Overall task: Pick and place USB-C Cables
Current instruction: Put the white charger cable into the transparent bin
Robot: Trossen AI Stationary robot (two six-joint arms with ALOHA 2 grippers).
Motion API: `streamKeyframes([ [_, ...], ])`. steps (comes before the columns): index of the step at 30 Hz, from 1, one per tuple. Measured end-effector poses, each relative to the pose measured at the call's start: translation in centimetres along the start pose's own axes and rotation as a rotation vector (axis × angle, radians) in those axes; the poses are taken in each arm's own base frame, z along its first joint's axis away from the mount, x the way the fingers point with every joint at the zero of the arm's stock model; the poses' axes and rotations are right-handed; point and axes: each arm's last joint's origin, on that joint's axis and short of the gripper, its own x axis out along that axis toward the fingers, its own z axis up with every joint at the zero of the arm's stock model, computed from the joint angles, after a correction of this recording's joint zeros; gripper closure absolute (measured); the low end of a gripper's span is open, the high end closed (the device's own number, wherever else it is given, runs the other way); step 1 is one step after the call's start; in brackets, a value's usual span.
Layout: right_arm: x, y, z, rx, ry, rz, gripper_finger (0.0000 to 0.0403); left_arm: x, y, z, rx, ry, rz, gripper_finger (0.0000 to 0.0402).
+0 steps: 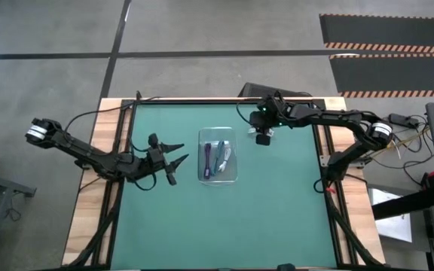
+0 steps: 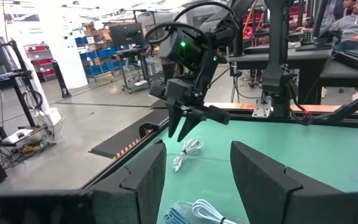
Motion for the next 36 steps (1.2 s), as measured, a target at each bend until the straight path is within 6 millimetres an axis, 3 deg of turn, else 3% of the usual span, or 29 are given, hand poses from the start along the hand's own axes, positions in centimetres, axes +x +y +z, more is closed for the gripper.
streamKeyframes([
  [7,0.0,-0.7,-1.3,0.033,0.081,0.017,0.0232,0.0,0.0,0.0,0.0,0.0,0.0,0.0237],
  [12,0.1,-1.1,-2.4,0.081,0.109,0.022,0.0203,0.0,0.0,0.0,0.0,0.0,0.001,0.0237],
  [23,1.7,-0.2,-5.2,0.108,0.098,0.003,0.0201,0.0,0.0,0.0,0.0,0.0,0.001,0.0237],
  [36,2.9,1.3,-7.6,0.151,0.029,-0.022,0.0229,0.0,0.0,0.0,0.0,0.0,0.002,0.0237],
])
